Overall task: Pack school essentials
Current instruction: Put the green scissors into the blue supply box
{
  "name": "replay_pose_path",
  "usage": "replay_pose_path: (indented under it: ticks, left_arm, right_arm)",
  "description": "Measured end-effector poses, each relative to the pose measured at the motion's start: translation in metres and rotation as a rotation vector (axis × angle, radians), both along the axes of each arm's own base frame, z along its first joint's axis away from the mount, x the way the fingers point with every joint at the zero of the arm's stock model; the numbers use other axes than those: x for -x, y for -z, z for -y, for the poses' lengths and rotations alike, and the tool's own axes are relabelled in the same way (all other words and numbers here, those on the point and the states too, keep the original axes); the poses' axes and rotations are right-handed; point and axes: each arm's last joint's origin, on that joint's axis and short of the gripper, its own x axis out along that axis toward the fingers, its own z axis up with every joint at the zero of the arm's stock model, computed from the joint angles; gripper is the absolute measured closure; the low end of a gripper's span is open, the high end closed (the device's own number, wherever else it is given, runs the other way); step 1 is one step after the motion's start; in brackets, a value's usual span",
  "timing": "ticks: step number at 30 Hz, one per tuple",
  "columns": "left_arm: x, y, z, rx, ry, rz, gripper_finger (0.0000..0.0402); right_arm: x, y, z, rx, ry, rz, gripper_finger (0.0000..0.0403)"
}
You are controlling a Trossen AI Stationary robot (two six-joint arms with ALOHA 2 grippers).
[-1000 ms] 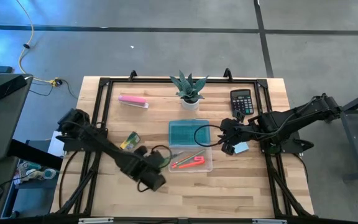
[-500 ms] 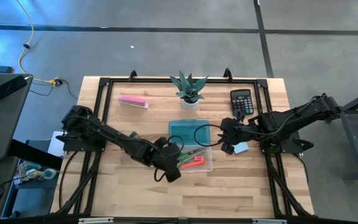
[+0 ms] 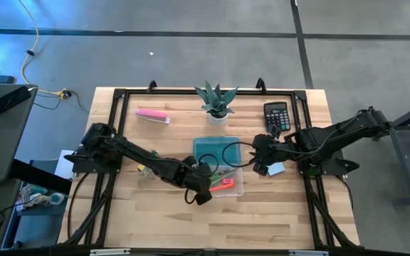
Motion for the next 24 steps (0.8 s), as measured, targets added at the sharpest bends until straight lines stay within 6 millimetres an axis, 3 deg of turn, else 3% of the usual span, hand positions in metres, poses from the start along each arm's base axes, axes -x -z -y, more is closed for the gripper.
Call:
replay_pose_path:
  ticks: [10, 15, 24]
  left_arm:
    - [-0.004, 0.024, -0.009, 0.047, 0.01, -0.091, 0.0335]
    - [-0.005, 0.023, -0.012, 0.047, 0.002, -0.085, 0.033]
    - [-0.004, 0.024, -0.012, 0.049, 0.008, -0.1, 0.0282]
  right_arm:
    - [0.0, 0.0, 0.0, 0.002, -0.001, -0.003, 0.0247]
    - [0.001, 0.0, 0.0, 0.003, -0.001, -0.008, 0.0247]
    - [0.001, 0.001, 0.0, 0.002, 0.003, -0.013, 0.0247]
